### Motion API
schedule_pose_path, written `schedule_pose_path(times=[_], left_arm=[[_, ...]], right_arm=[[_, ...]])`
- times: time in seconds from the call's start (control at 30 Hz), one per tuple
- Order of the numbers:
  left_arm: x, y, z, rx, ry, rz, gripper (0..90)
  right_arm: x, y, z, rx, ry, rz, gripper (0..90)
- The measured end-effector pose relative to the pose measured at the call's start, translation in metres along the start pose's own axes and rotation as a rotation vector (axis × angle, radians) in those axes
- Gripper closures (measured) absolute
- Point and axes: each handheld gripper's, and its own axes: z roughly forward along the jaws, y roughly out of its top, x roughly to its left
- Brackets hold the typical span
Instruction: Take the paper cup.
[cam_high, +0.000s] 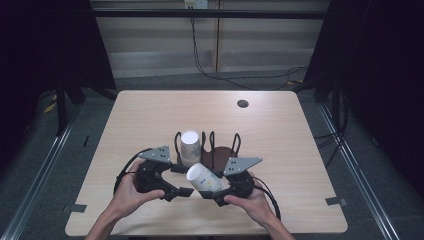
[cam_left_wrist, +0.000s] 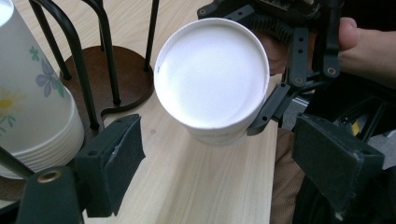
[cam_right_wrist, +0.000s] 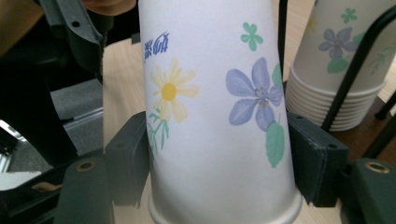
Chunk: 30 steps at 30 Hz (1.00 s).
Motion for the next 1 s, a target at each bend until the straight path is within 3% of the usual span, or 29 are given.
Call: schedule_pose_path(times=[0.1, 0.37, 0.47, 0.53, 0.7, 1.0], left_arm=[[0.000, -0.003, 0.003, 0.034, 0.010, 0.018, 17.6], [0.002, 0.000, 0.002, 0.046, 0.035, 0.053, 17.8], [0.003, 0.001, 0.002, 0.092, 0.055, 0.071, 17.8], [0.003, 0.001, 0.000, 0.079, 0.048, 0.073, 17.8], [0.003, -0.002, -0.001, 0.100, 0.056, 0.101, 18.0], [0.005, -0.004, -0.010, 0.079, 0.084, 0.102, 18.4]], right_arm=[[-0.001, 0.000, -0.002, 0.009, 0.002, 0.004, 29.9], [-0.003, 0.002, 0.000, 0.049, -0.001, 0.003, 30.3], [-0.005, 0.005, 0.001, 0.068, -0.001, 0.001, 30.4], [-0.005, 0.006, 0.002, 0.078, -0.005, 0.002, 30.4], [-0.007, 0.016, 0.006, 0.154, 0.015, -0.050, 30.4], [-0.005, 0.026, 0.012, 0.263, 0.019, -0.081, 30.9]])
